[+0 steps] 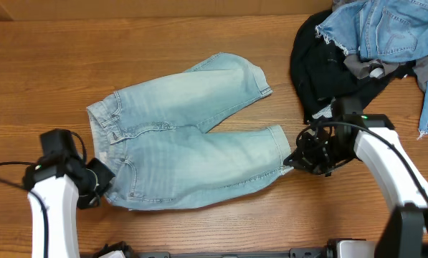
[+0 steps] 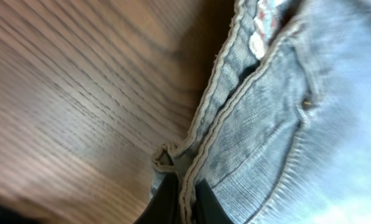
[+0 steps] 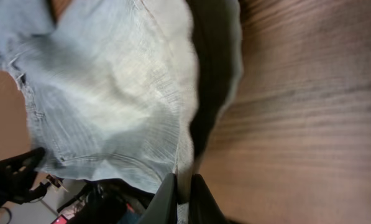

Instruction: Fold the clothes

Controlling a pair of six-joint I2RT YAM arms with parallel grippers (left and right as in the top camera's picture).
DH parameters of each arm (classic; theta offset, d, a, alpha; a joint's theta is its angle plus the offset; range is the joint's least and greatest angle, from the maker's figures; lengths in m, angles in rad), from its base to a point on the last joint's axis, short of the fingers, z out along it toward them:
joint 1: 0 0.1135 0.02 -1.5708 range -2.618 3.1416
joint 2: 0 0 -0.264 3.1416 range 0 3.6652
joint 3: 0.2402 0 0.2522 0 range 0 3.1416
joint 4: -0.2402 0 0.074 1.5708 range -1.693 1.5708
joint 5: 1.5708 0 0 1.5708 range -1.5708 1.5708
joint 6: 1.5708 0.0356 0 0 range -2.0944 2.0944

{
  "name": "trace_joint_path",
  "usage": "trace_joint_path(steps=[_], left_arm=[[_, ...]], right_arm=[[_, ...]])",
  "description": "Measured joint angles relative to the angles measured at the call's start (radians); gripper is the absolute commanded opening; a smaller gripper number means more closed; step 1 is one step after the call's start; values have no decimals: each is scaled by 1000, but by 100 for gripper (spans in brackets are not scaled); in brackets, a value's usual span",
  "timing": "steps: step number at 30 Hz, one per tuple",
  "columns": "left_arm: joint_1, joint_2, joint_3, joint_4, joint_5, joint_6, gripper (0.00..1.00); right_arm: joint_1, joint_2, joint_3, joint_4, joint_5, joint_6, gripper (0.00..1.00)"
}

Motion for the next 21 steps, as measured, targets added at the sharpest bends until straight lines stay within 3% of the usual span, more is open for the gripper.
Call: trace_joint_path(steps=[4,8,16,21], left_arm=[[-1,-189,67,-112,-1,5,4],[-6,-327,94,-83,0,-27,4],[-6,-203,106,-40,-24,-75,4],[-6,-110,107,80,-52,-144,4]], right_arm=[[0,-175,5,-19,-3,49,4],[1,-237,116,67,-6,90,4],[121,-1,291,187,-3,117,4],[131,37,314,437,6,222,4]])
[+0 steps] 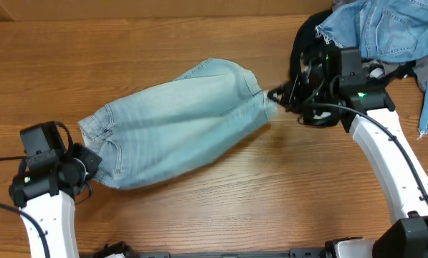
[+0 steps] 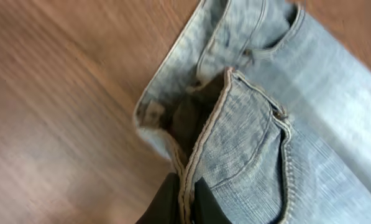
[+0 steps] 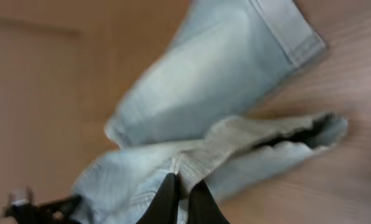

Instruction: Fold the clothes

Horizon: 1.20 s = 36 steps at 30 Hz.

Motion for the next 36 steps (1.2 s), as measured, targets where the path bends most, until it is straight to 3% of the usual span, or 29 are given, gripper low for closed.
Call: trace_joint_path(steps=[5,16,26,28,30,31,33,34,35,36], left_arm=[[0,67,1,80,-26,-60,4],[0,203,5,226,-46,-140,4],[0,349,45,323,-55,-200,4],[-1,350,45,354,-61,-207,49],[-6,357,45,397,-78,-210,53],[-5,360,48,410,-95,-214,58],[-4,359,69,398,-129,-221,74],[-4,351,89,392,-147,-220,78],[-5,331,114,388,-166,-212,97],[-5,304,139,383,-179,-198,100]], right_arm=[[4,52,18,180,0,97,4],[47,353,291,193,55,189,4],[47,504,305,325,97,244,4],[48,518,305,381,96,253,73],[50,529,305,462,103,260,95],[48,537,307,546,92,255,100],[40,538,336,621,55,237,100],[34,538,383,606,37,219,100],[27,538,456,507,24,192,100],[18,536,537,383,19,154,100]])
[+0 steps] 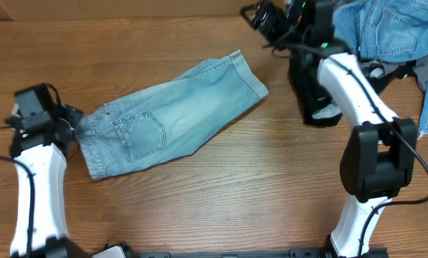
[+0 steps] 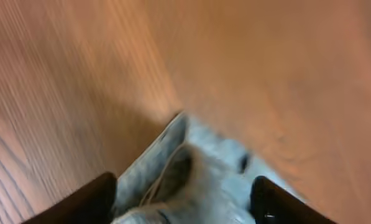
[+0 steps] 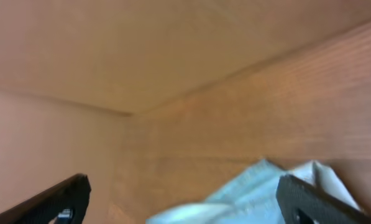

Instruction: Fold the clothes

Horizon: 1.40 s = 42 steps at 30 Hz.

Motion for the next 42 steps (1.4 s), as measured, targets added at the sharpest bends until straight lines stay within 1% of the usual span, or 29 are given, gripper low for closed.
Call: trace_joint_path(steps=[2,3,4,5,6,7,8,9,10,12,14,16,18,21,25,29,34,37,39,42], left_arm=[[0,-83,50,-13,-21,37,100],[0,-138,69,-29,-29,55,98],[0,-199,84,-66,-36,78,93],[-2,-238,92,-105,-42,97,79],[-5,-266,97,-156,-47,109,60],[-13,-284,98,-206,-51,119,36],[-28,-288,97,-254,-57,142,11],[-48,-282,87,-267,-59,153,4],[-77,-269,67,-262,-64,166,4],[-139,-243,12,-235,-67,181,4],[-208,-195,-76,-137,-66,190,4],[-238,-134,-131,-68,-67,189,4],[-253,-38,-167,12,-66,189,4],[-257,99,-176,137,-73,188,4],[-257,262,-176,248,-78,188,4],[-257,317,-176,287,-89,188,4],[-257,317,-176,287,-89,188,4],[-264,317,-176,286,-96,189,4],[-270,317,-176,286,-99,189,4],[-282,319,-176,295,-111,196,4]], right_arm=[[-13,-7,135,-274,20,-89,100],[-18,-18,211,-439,60,-151,100],[-18,-24,251,-537,97,-192,97],[-17,-34,271,-614,124,-230,85],[-14,-44,286,-694,150,-266,70],[-12,-50,287,-735,163,-290,55],[-10,-51,286,-777,183,-327,29],[-7,-51,285,-801,193,-351,7],[-5,-50,283,-816,199,-368,4],[-5,-50,283,-829,210,-392,4],[-3,-50,274,-818,219,-406,4],[-2,-50,243,-777,233,-411,4],[3,-40,180,-721,246,-416,4],[9,4,106,-619,233,-422,4],[10,91,67,-554,207,-429,4],[26,135,59,-527,190,-498,4],[159,177,59,-491,321,-546,4],[225,243,59,-483,429,-533,4],[236,288,59,-504,483,-504,4],[228,290,70,-551,518,-461,4]])
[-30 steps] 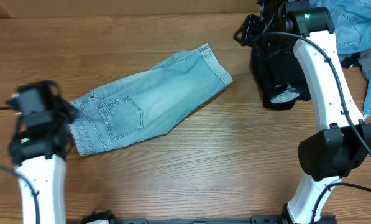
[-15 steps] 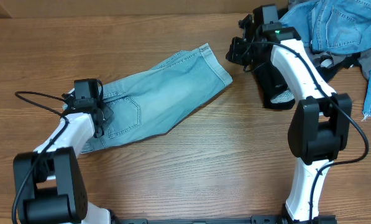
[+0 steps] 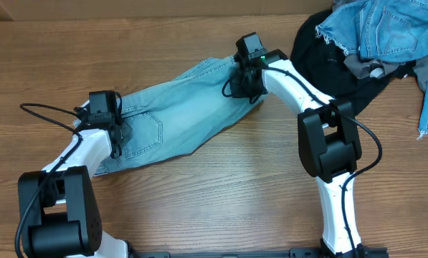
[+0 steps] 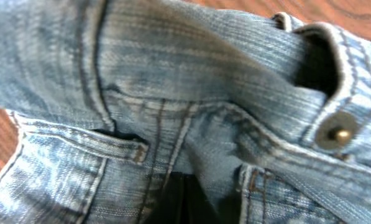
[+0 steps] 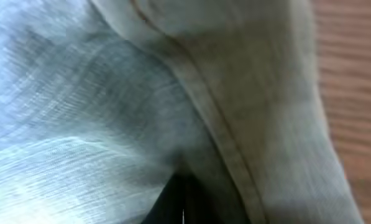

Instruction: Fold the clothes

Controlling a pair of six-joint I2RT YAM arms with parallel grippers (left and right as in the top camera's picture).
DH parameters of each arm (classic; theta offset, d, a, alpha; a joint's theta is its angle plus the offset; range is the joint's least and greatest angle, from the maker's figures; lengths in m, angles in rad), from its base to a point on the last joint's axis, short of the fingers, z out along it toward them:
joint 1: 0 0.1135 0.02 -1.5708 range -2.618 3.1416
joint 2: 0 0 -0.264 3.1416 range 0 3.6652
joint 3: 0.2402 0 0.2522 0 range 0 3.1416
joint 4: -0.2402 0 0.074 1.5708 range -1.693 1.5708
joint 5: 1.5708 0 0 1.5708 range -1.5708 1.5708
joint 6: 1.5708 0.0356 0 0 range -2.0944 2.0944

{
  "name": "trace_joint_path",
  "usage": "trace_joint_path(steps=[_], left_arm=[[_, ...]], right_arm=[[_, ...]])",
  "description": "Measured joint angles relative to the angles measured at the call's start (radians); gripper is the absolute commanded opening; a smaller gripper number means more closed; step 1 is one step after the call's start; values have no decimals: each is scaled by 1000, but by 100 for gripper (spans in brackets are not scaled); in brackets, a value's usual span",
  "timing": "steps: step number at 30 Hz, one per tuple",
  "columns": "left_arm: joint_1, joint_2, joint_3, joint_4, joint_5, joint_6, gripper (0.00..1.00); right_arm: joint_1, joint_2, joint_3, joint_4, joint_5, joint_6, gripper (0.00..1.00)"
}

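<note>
Light blue denim shorts (image 3: pixel 178 115) lie folded in half lengthwise, slanting across the table with the back pocket up. My left gripper (image 3: pixel 117 135) is down on the waistband end. In the left wrist view its dark fingers (image 4: pixel 186 196) are shut, with a ridge of denim pinched at their tips, near the metal button (image 4: pixel 340 134). My right gripper (image 3: pixel 241 84) is down on the hem end at the upper right. Its fingers (image 5: pixel 184 200) are shut in the cloth beside a hem seam (image 5: pixel 216 137).
A heap of other clothes sits at the back right: a black garment (image 3: pixel 317 57) with a darker blue denim piece (image 3: pixel 386 29) on top and some grey cloth (image 3: pixel 360 66). The right arm lies along the heap's left edge. Bare wooden table (image 3: pixel 221 201) lies in front.
Both grippers were open and off the folded shorts, the right one high near the table's back edge. Now each is down on an end of the shorts and shut on the denim.
The shorts lay spread out, my left gripper shut on the near waistband corner and my right on the near leg's hem. Then the near half was carried over the far half. Then both grippers were open and away. Now they grip the folded shorts' two ends.
</note>
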Motion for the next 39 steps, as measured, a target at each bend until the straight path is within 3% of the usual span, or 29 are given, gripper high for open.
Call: trace_joint_path(steps=[9,14,21,23,25,26,30,34,39], left_arm=[[-83,75,75,181,26,77,4],[-100,208,260,80,42,128,4],[-107,217,412,-52,39,217,4],[-112,217,433,-99,39,220,4],[-117,217,434,-133,42,220,4],[-119,217,434,-150,42,221,4],[-120,217,434,-167,42,220,4],[-132,217,434,-167,42,220,4],[-133,217,434,-167,42,220,4]], right_arm=[[5,-1,34,-378,42,237,4],[51,-1,26,-487,63,338,4],[60,-12,21,-506,60,381,4],[54,-60,15,-491,70,367,47],[39,-143,13,-455,63,332,73],[20,-204,13,-438,48,307,80],[-135,-399,19,-396,-129,132,91],[-283,-394,-135,-280,-338,-54,99],[-317,-364,-346,-142,-493,-181,100]])
